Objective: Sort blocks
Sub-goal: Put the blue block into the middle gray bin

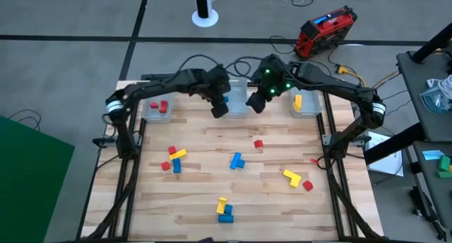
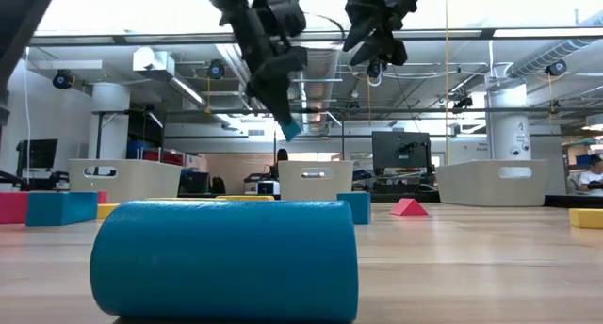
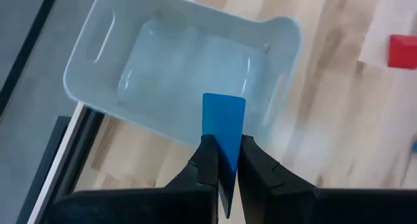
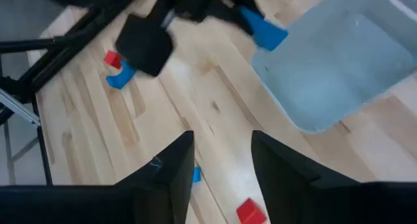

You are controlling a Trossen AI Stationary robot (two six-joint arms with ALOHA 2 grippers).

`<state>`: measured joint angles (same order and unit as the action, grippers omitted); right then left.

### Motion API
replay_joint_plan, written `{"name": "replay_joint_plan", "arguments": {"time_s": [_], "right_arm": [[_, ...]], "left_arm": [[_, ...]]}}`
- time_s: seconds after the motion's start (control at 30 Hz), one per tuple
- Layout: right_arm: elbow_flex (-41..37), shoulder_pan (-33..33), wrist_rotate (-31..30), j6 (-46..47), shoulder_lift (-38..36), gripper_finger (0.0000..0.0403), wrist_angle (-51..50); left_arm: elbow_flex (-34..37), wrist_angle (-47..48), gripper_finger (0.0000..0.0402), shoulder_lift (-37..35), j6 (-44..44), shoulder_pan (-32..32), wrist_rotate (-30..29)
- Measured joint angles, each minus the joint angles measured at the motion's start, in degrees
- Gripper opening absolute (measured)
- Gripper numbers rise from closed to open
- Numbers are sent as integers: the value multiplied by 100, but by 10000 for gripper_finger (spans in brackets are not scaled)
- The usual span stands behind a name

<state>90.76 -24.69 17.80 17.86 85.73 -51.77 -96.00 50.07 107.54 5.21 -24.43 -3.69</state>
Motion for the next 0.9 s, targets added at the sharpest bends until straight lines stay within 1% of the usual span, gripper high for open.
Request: {"name": "replay_joint_plan", "arguments": {"time_s": [0.2, 0.37, 0.53, 0.73, 0.9], "right_arm": [[0, 0, -2, -120, 0, 111, -252], [0, 0, -9, -218, -4, 95, -583], [-2, 2, -291, -216, -60, 84, -931], [-2, 0, -323, -211, -90, 86, -1018], [-2, 0, -344, -202, -92, 106, -1014]], "left_arm": [[-547, -223, 5, 523, 279, -191, 66], [-939, -220, 5, 968, 330, -391, 317], [-1111, -225, 8, 1222, 501, -514, 332], [-1118, -468, 17, 1245, 610, -543, 326], [-1118, -504, 57, 1245, 632, -541, 301]]}}
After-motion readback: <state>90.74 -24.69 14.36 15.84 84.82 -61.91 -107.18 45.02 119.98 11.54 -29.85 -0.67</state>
